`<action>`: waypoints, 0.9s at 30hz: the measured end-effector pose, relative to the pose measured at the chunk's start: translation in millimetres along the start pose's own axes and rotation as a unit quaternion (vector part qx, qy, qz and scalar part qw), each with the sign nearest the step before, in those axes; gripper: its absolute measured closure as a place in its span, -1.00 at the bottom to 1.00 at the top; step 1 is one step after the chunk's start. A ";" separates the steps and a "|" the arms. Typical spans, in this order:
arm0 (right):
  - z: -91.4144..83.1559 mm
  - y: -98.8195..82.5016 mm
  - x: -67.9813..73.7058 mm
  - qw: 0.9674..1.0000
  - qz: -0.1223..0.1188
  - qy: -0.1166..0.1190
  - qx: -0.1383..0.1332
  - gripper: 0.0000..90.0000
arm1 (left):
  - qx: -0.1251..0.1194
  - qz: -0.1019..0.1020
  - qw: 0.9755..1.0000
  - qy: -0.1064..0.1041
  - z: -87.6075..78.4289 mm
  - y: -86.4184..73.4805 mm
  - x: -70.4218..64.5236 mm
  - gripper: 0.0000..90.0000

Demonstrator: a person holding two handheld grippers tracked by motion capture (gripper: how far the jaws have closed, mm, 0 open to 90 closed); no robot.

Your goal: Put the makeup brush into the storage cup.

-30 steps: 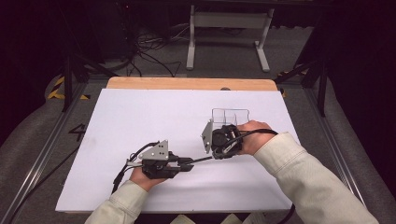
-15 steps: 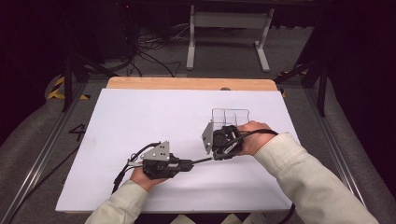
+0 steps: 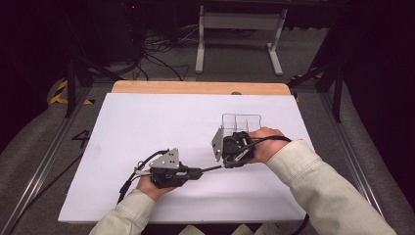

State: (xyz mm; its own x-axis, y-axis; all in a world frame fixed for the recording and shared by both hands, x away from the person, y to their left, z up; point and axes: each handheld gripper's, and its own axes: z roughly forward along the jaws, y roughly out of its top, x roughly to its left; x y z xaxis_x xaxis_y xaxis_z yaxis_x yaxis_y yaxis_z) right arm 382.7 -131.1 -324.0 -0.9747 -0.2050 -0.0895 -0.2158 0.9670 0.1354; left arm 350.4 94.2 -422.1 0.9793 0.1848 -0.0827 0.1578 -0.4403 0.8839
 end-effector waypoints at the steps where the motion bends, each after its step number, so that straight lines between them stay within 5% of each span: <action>1: 0.2 -0.1 0.1 1.000 0.001 -0.001 0.000 0.86 | 0.001 0.000 1.000 0.001 0.0 -0.1 0.1 0.84; 9: -0.3 -3.9 0.7 1.000 0.009 -0.004 -0.012 0.86 | -0.005 0.005 1.000 0.003 -0.4 0.6 0.2 0.85; 15: -7.5 -13.4 2.1 0.998 0.026 -0.011 -0.049 0.68 | -0.020 -0.001 1.000 -0.004 -1.6 0.8 1.4 0.85; 17: -14.5 -23.5 3.3 0.994 0.045 -0.026 -0.094 0.34 | -0.030 -0.001 1.000 -0.007 -3.5 0.5 2.8 0.85; 20: -22.5 -35.4 8.3 0.986 0.065 -0.042 -0.145 0.22 | -0.030 0.007 1.000 -0.007 -2.6 0.3 1.5 0.85; 21: -22.5 -35.4 8.3 0.986 0.065 -0.042 -0.145 0.22 | -0.031 0.009 0.999 -0.008 -2.2 0.1 1.5 0.85; 22: -26.8 -45.7 12.1 0.978 0.081 -0.060 -0.182 0.05 | -0.033 0.009 0.999 -0.008 -1.8 -0.1 1.7 0.85; 24: -28.2 -55.8 15.4 0.970 0.098 -0.072 -0.210 0.03 | -0.046 0.009 0.999 -0.014 -2.2 -1.1 2.9 0.85; 25: -28.2 -55.8 15.4 0.970 0.098 -0.072 -0.210 0.03 | -0.046 0.009 0.999 -0.014 -2.2 -1.1 2.9 0.85; 26: -28.1 -65.9 18.9 0.962 0.109 -0.082 -0.237 -0.04 | -0.052 0.009 0.998 -0.017 -2.4 -1.9 3.8 0.85; 27: -28.0 -70.7 20.9 0.958 0.117 -0.085 -0.249 -0.07 | -0.053 0.011 0.998 -0.018 -2.0 -2.2 4.1 0.85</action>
State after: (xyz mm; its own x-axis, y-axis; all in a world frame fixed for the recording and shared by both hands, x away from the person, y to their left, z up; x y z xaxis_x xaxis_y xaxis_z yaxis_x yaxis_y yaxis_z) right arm 375.8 -208.0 -307.8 -0.9851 0.0766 -0.1538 -0.0362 0.7825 0.6215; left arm 353.8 97.7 -423.4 0.9867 0.1431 -0.0772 0.1232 -0.3486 0.9292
